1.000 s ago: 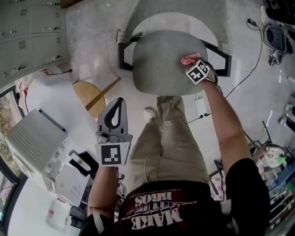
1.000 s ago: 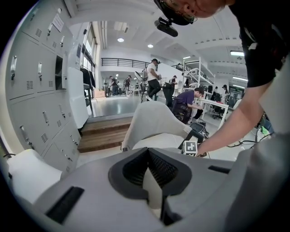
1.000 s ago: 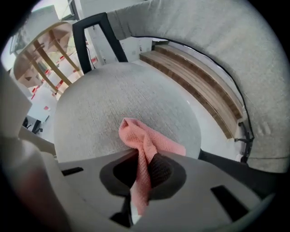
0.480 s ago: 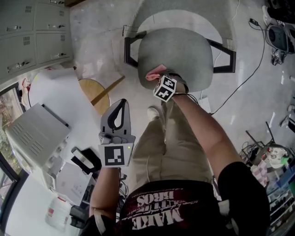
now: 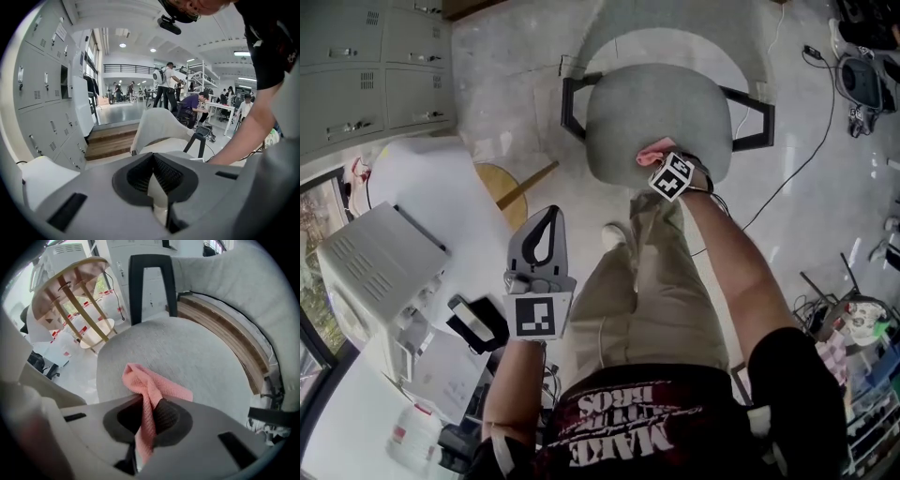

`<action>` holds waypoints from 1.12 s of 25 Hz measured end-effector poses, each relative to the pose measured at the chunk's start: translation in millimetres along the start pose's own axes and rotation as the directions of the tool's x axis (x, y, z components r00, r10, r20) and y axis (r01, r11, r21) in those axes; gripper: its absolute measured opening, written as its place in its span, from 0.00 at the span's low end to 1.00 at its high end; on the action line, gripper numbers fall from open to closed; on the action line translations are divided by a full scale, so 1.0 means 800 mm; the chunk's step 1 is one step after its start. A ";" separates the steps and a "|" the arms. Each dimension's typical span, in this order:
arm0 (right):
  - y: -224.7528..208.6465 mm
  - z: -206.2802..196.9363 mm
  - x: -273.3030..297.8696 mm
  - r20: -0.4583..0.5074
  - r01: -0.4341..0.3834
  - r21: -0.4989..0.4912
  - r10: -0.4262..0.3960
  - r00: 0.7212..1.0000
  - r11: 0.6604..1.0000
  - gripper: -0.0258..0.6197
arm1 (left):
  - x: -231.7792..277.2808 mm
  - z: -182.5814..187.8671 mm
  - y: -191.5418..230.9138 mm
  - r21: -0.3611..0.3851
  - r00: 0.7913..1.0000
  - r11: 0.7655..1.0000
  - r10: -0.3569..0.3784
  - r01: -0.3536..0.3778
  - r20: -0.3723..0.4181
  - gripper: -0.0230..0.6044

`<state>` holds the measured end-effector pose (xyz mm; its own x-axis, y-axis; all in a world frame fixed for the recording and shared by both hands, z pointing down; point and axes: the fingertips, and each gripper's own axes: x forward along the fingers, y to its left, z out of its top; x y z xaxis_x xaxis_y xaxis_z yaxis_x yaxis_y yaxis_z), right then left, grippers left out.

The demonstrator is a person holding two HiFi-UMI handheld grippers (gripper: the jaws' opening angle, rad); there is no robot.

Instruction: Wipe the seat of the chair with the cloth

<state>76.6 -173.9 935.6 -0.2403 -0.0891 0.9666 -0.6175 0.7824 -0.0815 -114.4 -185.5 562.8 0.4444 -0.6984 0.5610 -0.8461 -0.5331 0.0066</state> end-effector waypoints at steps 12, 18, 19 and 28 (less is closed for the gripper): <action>-0.076 -0.141 -0.094 -0.105 0.148 0.235 -0.126 0.986 0.961 0.09 | -0.054 0.056 -0.004 0.051 0.998 0.998 0.017 -0.021 0.066 0.04; -0.047 -0.092 -0.227 0.196 0.122 0.355 -0.202 0.960 0.927 0.09 | -0.083 0.111 -0.002 0.072 0.989 0.997 0.030 -0.040 0.142 0.04; -0.039 -0.082 -0.252 0.240 0.115 0.363 -0.212 0.947 0.925 0.09 | -0.088 0.121 -0.004 0.076 0.987 0.996 0.029 -0.041 0.156 0.05; 0.033 -0.031 -0.448 0.478 0.124 0.339 -0.284 0.831 0.933 0.09 | -0.152 0.192 -0.022 0.127 0.980 0.991 0.015 -0.041 0.198 0.04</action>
<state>165.3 -105.9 593.0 -0.3829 -0.5908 0.7102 -0.8592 0.5101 -0.0388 -108.0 -164.6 367.0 0.4810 -0.7870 0.3863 -0.8194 -0.5603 -0.1212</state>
